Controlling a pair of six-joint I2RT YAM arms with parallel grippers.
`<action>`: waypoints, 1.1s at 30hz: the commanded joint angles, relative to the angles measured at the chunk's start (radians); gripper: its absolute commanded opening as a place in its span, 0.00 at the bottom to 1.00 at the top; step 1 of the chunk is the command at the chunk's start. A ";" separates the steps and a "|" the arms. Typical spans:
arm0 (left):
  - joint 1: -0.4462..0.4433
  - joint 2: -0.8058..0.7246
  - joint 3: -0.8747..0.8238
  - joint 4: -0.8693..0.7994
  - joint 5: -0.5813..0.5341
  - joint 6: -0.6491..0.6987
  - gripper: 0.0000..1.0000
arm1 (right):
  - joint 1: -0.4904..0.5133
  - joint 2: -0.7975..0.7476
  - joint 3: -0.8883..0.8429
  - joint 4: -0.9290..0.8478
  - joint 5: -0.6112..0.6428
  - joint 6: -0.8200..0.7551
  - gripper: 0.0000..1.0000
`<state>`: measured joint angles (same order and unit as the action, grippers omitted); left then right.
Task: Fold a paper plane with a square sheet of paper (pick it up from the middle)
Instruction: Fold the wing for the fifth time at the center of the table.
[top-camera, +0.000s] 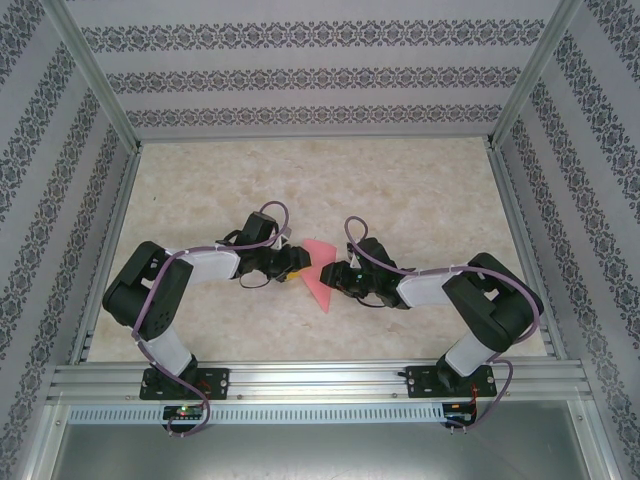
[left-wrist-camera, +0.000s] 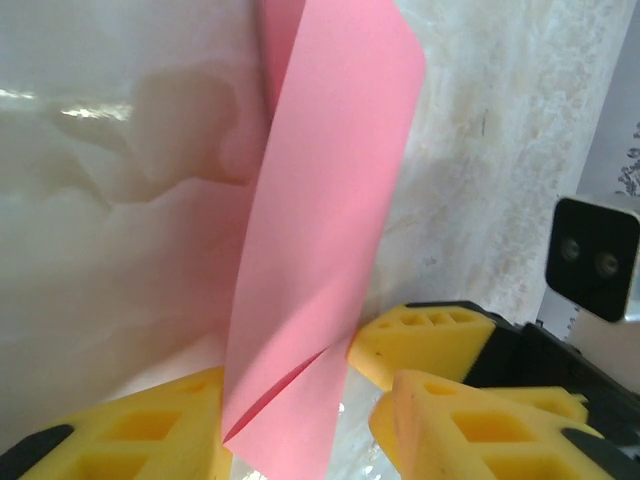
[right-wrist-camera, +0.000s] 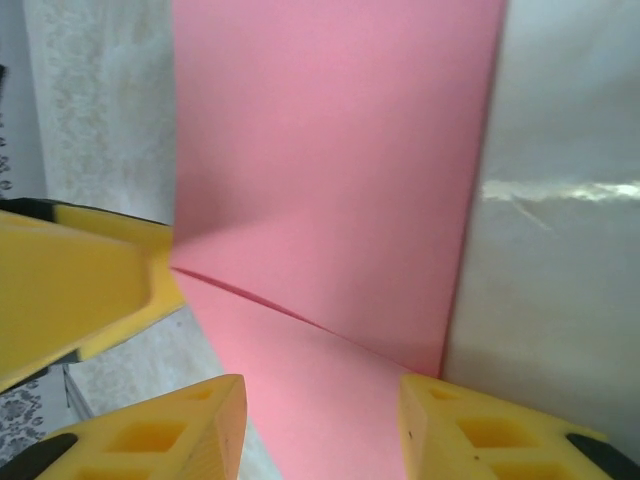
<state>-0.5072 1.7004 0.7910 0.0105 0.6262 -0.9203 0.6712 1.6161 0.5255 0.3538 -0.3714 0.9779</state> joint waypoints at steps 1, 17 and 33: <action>-0.011 0.024 0.049 0.018 0.050 0.045 0.47 | -0.008 0.037 0.013 -0.009 0.029 -0.014 0.43; -0.008 0.101 0.133 -0.081 0.123 0.159 0.52 | -0.016 0.062 0.017 -0.030 0.039 -0.019 0.38; -0.005 0.120 0.158 -0.124 0.108 0.170 0.23 | -0.016 0.060 0.037 -0.067 0.052 -0.033 0.35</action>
<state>-0.5072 1.8477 0.9459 -0.1268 0.7467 -0.7460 0.6601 1.6325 0.5472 0.3099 -0.3798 0.9749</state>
